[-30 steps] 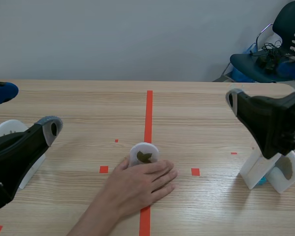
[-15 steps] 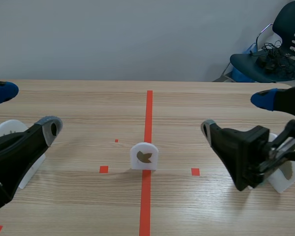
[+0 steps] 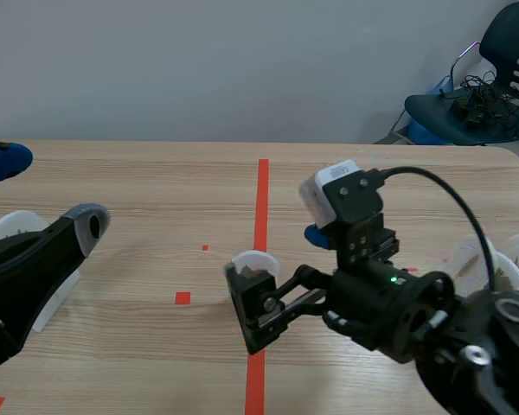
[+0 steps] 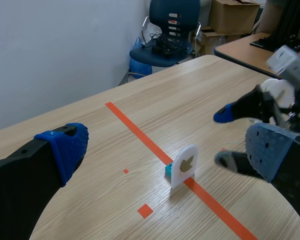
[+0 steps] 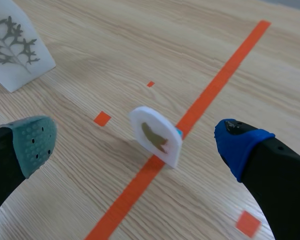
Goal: Do the leaf sorting experiment
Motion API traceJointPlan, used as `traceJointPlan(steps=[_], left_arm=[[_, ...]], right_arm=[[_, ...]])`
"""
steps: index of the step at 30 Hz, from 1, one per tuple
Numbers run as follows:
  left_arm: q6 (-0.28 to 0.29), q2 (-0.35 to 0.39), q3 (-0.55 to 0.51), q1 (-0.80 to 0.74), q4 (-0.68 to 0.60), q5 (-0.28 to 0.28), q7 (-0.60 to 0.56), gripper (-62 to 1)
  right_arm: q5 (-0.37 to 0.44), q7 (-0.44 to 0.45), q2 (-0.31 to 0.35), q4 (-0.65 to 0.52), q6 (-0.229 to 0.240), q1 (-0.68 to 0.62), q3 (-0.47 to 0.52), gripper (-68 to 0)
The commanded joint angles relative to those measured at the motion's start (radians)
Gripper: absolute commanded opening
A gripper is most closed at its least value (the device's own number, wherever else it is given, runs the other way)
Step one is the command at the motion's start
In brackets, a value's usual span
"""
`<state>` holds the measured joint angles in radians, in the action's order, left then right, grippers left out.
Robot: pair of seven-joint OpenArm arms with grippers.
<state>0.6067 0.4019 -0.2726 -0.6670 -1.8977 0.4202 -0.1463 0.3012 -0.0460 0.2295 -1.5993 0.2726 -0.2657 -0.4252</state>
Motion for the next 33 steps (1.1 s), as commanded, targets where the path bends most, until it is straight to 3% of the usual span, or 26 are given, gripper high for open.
traceJointPlan(steps=[1, 7, 15, 20, 25, 28, 33], left_arm=[[0.002, 0.000, 0.004, 0.005, -0.005, 0.010, -0.017, 1.4], [0.002, 0.000, 0.004, 0.005, -0.005, 0.010, -0.017, 1.4], [0.002, 0.000, 0.004, 0.005, -0.005, 0.010, -0.017, 1.4], [0.002, 0.000, 0.004, 0.005, -0.005, 0.010, -0.017, 1.4], [0.002, 0.000, 0.004, 0.005, -0.005, 0.010, -0.017, 1.4], [0.002, 0.000, 0.004, 0.005, -0.005, 0.010, -0.017, 1.4], [0.002, 0.000, 0.004, 0.005, -0.005, 0.010, -0.017, 1.4]], right_arm=[[-0.014, 0.020, -0.026, 0.034, 0.003, 0.040, -0.005, 0.4], [-0.083, 0.082, -0.109, 0.260, -0.071, 0.143, -0.057, 0.4], [-0.123, 0.135, -0.161, 0.418, -0.074, 0.236, -0.063, -1.0], [-0.123, 0.130, -0.163, 0.434, -0.074, 0.249, -0.063, -31.0], [-0.123, 0.119, -0.163, 0.435, -0.074, 0.249, -0.063, -50.1], [-0.123, 0.113, -0.160, 0.434, -0.074, 0.249, -0.063, -57.5], [-0.164, 0.119, -0.140, 0.431, -0.074, 0.249, -0.063, -61.6]])
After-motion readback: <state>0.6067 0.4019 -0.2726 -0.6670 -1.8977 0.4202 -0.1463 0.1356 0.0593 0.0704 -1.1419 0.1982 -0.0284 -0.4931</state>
